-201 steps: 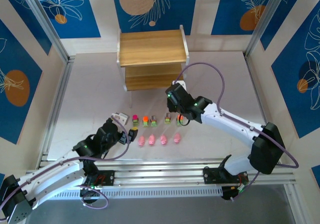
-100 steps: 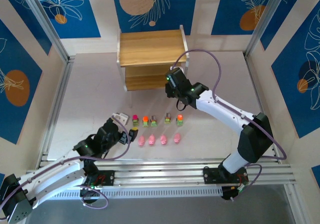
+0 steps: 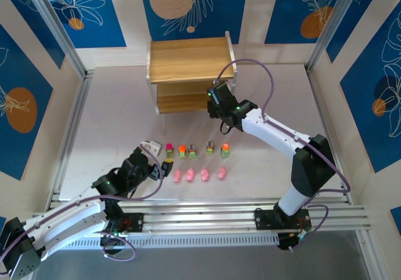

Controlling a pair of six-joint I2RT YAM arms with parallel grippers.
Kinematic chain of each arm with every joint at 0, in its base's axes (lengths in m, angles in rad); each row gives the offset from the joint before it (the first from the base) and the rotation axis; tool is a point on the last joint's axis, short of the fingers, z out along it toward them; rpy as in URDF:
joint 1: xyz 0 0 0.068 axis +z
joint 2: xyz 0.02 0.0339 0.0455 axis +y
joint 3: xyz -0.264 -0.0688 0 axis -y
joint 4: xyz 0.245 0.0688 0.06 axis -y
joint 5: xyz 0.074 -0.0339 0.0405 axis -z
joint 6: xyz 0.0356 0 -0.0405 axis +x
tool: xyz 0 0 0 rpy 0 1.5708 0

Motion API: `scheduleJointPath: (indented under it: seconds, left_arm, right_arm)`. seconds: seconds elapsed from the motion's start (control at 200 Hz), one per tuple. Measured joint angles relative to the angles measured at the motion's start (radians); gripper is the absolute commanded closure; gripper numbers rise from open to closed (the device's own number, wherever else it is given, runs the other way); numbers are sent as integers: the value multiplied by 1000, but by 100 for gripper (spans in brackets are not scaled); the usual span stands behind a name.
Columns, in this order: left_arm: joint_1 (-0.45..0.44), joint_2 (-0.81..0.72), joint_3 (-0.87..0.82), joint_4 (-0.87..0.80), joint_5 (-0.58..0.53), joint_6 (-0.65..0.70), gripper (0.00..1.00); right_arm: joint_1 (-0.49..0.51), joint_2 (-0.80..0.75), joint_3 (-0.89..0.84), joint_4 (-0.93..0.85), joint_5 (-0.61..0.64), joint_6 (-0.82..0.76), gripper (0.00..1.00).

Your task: Place and organize the plastic toys onto the shelf

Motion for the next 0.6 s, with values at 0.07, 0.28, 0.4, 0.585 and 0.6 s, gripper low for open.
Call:
scheduleJointPath:
  seconds: [0.07, 0.28, 0.4, 0.585, 0.6]
  left_arm:
    - [0, 0, 0, 0, -2, 0, 11]
    - [0, 0, 0, 0, -2, 0, 11]
    - [0, -5, 0, 0, -2, 0, 10]
    - [0, -15, 0, 0, -2, 0, 10]
    - [0, -15, 0, 0, -2, 0, 10]
  right_arm:
    - [0, 1, 0, 6, 8, -1, 73]
    - [-1, 14, 6, 21, 34, 1, 71]
    - [-3, 23, 8, 30, 50, 2, 71]
    - [-5, 42, 22, 40, 71, 3, 70]
    - [-5, 43, 23, 41, 74, 3, 70]
